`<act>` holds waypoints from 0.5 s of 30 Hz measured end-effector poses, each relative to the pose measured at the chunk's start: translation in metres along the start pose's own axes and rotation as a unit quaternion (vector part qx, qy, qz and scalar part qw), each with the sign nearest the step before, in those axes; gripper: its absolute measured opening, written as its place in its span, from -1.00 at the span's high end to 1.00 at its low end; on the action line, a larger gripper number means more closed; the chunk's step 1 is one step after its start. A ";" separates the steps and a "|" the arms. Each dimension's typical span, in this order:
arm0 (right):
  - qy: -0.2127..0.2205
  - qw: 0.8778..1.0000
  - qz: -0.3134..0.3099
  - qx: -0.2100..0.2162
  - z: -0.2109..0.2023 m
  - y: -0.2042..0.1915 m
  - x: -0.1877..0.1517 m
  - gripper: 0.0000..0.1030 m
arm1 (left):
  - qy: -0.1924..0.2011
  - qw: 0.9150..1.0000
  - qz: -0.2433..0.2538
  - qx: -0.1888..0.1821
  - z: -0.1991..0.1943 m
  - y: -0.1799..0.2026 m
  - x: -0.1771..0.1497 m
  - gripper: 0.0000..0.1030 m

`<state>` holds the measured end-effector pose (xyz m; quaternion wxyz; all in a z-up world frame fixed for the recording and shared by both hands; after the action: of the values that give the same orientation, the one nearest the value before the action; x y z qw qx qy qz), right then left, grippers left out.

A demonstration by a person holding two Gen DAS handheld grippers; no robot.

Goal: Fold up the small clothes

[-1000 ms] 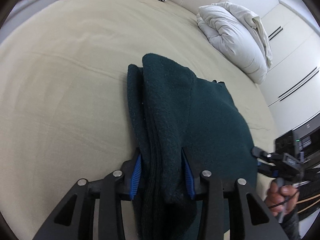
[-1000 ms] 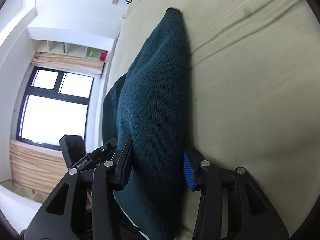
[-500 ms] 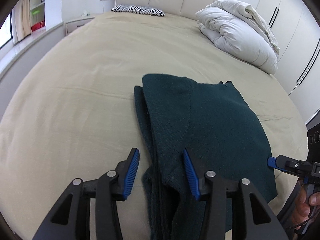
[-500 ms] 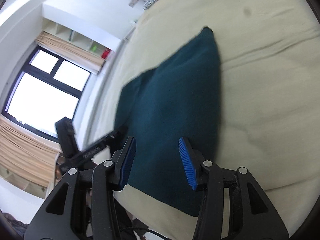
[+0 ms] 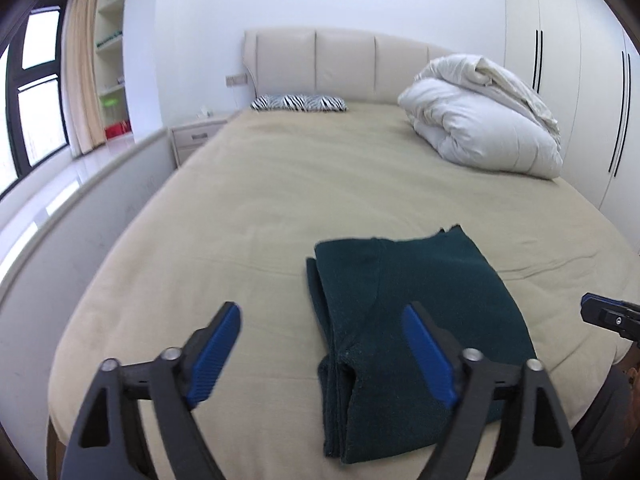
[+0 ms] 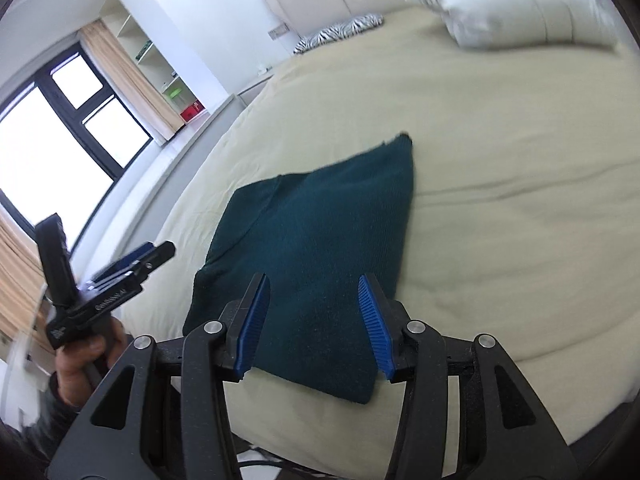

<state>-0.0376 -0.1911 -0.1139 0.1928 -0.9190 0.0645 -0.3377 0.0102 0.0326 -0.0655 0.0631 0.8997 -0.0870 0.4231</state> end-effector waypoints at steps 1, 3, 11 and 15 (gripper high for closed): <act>0.008 1.000 -0.013 -0.011 -0.006 -0.006 0.000 0.04 | 0.013 1.000 -0.001 0.006 -0.008 -0.001 0.001 -1.00; 0.029 0.998 -0.040 -0.034 -0.019 -0.022 0.002 -0.08 | 0.049 0.999 -0.006 0.018 -0.027 -0.002 0.002 -1.00; 0.174 0.977 -0.073 -0.101 -0.075 -0.057 0.004 -0.97 | 0.112 0.991 0.004 0.077 -0.081 0.004 0.012 -1.00; 0.222 0.959 -0.101 -0.146 -0.095 -0.065 0.007 -0.99 | 0.126 0.989 -0.015 0.081 -0.098 0.002 0.016 -1.00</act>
<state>-0.0941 -0.1622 -0.0178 0.0020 -0.8408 0.0615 -0.5378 -0.0539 0.0471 0.0095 0.0069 0.8423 -0.0301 0.5381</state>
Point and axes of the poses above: each gripper's, at about its wrist camera, not at the fingertips, and z roughly the way its jaws point, y to its right, x to its top, the point moved 5 cm from there along z, roughly the way its jaws point, and after that the axes turned 4 degrees about -y, right-handed, at the moved point
